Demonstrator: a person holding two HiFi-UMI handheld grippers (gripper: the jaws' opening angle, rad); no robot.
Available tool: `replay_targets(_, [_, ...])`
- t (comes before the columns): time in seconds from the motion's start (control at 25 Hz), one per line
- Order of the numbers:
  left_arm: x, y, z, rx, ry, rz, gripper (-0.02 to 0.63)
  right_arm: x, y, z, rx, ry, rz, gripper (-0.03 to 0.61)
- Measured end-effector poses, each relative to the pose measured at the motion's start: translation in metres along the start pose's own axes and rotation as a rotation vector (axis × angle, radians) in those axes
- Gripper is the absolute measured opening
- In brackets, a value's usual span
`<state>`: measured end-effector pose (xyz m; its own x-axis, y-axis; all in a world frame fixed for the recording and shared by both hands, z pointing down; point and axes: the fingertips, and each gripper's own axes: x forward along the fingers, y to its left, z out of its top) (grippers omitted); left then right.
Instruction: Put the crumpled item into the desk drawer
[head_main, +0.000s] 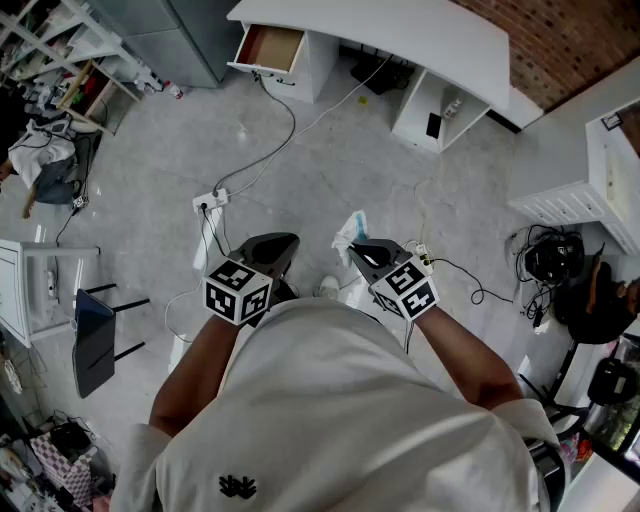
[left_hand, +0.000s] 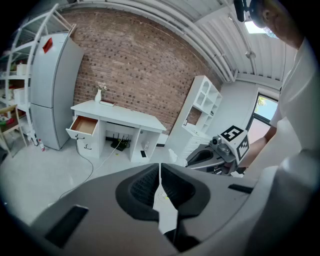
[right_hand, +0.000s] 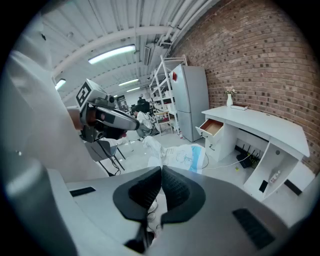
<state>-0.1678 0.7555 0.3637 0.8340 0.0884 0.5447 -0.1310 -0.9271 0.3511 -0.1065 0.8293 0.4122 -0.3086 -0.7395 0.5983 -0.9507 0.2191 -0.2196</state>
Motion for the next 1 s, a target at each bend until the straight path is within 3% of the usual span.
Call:
replay_targets(0.2, [-0.004,0.014,0.001,-0.023,-0.031,0.028,0.031,0.015,-0.001,0.006,-0.049,0.007,0.024,0.029])
replay_targets(0.48, [-0.007,0.056,0.006,-0.055,-0.037,0.048,0.031,0.045,-0.006,0.03,-0.04,0.015,0.05,0.029])
replay_targets(0.76, [0.011,0.144,0.045,-0.064,-0.042,0.002,0.031,0.108,-0.039,0.081,-0.026,0.06,0.031,0.029])
replay_targets(1.0, [0.006,0.245,0.11,-0.075,-0.077,-0.008,0.031,0.184,-0.083,0.167,-0.08,0.103,0.01,0.029])
